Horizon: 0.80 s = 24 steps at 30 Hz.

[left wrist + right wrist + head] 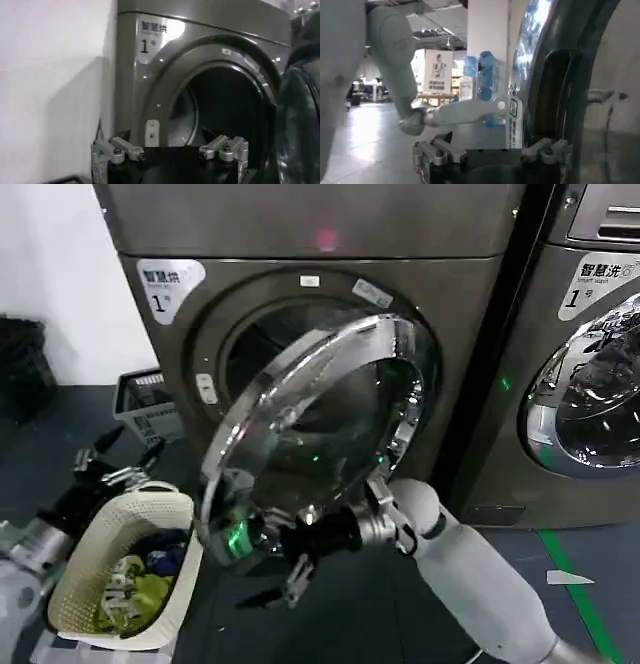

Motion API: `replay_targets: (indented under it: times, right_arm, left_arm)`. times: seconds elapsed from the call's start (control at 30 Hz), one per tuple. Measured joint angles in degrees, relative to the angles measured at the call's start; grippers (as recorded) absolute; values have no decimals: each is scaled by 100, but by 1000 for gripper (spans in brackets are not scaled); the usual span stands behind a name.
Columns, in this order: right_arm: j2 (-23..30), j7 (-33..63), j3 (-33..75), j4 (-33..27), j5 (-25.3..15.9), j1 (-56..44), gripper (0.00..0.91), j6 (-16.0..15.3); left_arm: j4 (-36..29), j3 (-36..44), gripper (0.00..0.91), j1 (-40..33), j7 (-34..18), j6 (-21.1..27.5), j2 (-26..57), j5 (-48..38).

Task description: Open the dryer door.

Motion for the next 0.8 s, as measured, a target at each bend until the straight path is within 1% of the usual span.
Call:
replay_targets:
  times: [0.3, 0.5, 0.8]
  right_arm:
    - [-135, 2, 421, -144, 130, -66, 907, 4]
    - [-282, -21, 859, -275, 154, -148, 907, 16]
    - [-592, -222, 1764, -478, -37, -402, 907, 2]
  left_arm:
    - [-187, 293, 907, 41, 427, 169, 266, -136]
    - [-303, 565, 907, -5, 527, 221, 362, -111]
    - [-298, 906, 907, -112, 581, 268, 452, -80]
